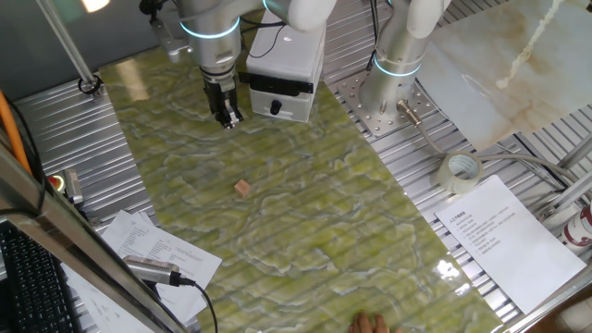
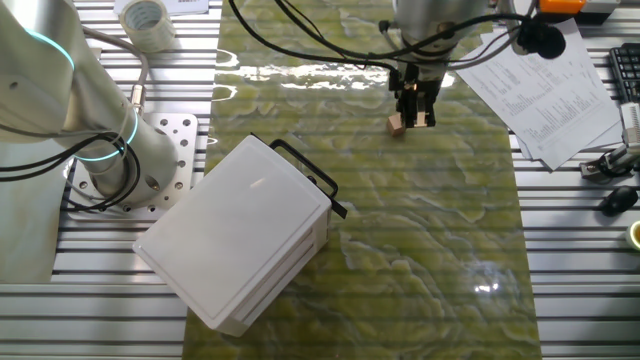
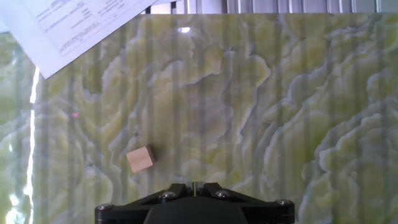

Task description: Take something out of a drawer

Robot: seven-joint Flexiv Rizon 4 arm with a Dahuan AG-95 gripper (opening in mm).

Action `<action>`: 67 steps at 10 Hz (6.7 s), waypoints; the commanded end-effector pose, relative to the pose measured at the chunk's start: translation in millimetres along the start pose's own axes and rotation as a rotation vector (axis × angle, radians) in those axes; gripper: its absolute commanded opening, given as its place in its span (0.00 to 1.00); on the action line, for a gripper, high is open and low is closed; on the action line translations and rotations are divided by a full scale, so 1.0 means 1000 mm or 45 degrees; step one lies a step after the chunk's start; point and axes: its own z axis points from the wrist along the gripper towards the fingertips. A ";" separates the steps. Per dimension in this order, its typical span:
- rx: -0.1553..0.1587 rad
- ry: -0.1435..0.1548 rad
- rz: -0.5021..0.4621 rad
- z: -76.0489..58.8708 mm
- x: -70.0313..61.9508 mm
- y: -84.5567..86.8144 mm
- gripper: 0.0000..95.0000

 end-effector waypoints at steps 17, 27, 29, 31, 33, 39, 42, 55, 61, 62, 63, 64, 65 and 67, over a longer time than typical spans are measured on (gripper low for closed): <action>0.054 0.008 0.044 -0.003 0.002 0.002 0.00; 0.032 0.040 0.057 -0.009 0.007 0.007 0.00; 0.026 0.040 0.058 -0.009 0.008 0.007 0.00; 0.028 0.042 0.059 -0.011 0.009 0.008 0.00; 0.027 0.049 0.062 -0.012 0.009 0.009 0.00; -0.006 0.021 0.079 -0.015 0.013 0.012 0.00; -0.002 0.162 0.086 -0.015 0.012 0.012 0.00; 0.024 0.262 -0.220 -0.023 0.031 0.016 0.00; 0.138 0.310 -0.091 -0.020 0.039 0.011 0.20; 0.164 0.333 -0.080 -0.019 0.041 0.010 0.20; 0.169 0.337 -0.092 -0.018 0.043 0.009 0.20; 0.168 0.338 -0.150 -0.016 0.046 0.007 0.20; 0.180 0.341 -0.217 -0.016 0.047 0.007 0.20; 0.174 0.324 -0.351 -0.016 0.048 0.007 0.20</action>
